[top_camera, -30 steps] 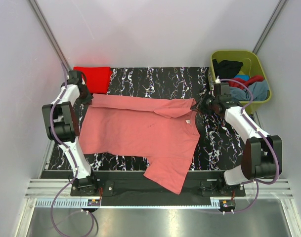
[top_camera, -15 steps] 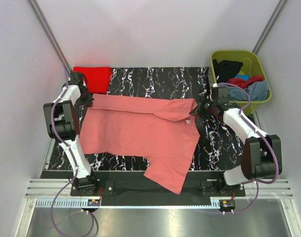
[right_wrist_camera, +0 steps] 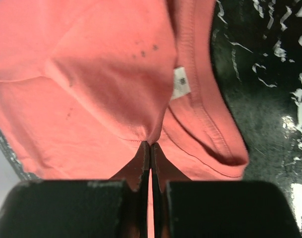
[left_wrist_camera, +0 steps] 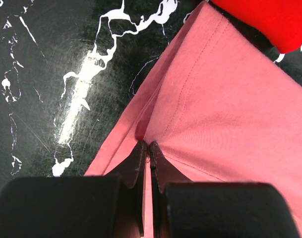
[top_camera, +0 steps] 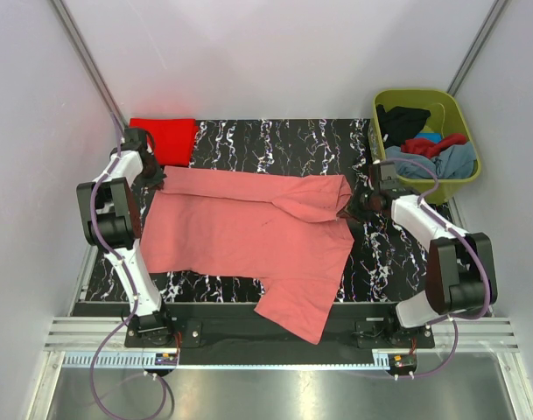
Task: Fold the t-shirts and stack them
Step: Fold the tshirt
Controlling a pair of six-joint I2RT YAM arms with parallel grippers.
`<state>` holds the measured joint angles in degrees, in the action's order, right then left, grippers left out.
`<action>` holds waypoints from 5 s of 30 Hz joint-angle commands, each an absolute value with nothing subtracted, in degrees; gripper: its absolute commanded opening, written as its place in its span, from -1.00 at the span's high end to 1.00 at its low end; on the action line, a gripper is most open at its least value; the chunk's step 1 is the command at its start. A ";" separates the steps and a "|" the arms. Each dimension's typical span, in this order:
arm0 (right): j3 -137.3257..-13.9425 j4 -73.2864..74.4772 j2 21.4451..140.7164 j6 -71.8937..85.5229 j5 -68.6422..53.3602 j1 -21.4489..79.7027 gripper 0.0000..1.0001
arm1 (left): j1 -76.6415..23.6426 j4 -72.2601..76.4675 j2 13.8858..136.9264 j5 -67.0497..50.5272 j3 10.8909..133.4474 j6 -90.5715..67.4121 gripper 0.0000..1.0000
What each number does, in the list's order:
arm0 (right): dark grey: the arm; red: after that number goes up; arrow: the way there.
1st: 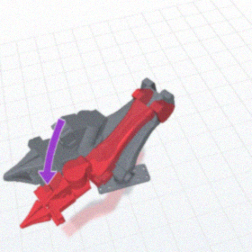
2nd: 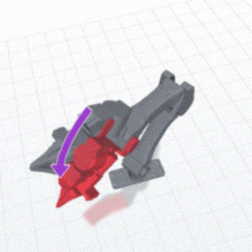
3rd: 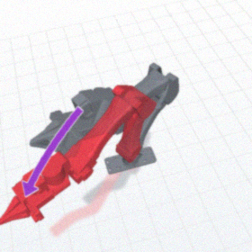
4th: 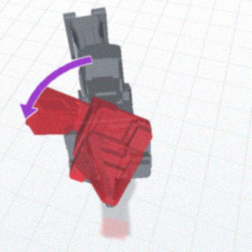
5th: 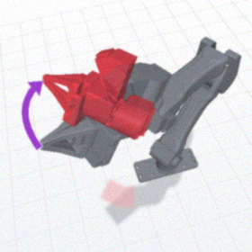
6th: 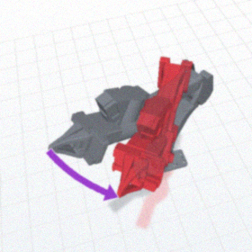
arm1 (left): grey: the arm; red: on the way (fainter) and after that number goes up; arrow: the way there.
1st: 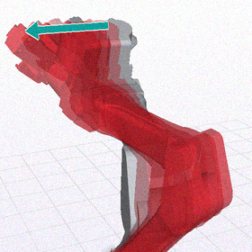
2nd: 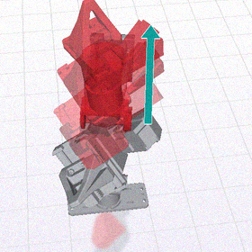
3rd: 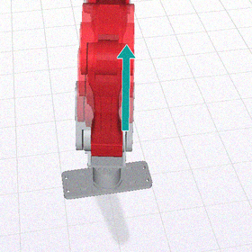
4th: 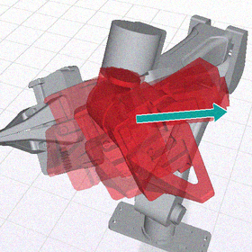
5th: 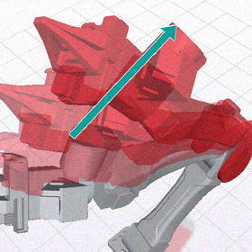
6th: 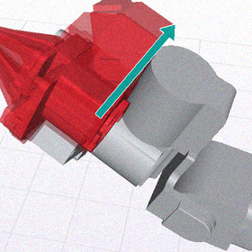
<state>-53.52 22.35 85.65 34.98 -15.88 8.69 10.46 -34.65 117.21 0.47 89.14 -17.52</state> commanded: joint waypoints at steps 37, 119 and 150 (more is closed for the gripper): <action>-100.63 33.84 123.92 20.13 2.11 9.84 0.10 | 9.32 -31.11 120.23 -13.10 91.93 -26.89 0.46; -103.63 44.47 116.65 17.39 13.38 24.52 -0.35 | -8.61 -40.08 63.64 -20.57 47.55 -23.47 0.42; -58.54 9.58 100.98 46.67 -25.49 13.71 -0.22 | -8.61 -37.97 66.71 -24.35 48.87 -22.68 0.42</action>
<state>-58.67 13.04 99.96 45.45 -23.75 13.98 -8.45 -39.64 66.52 -22.63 46.19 -23.44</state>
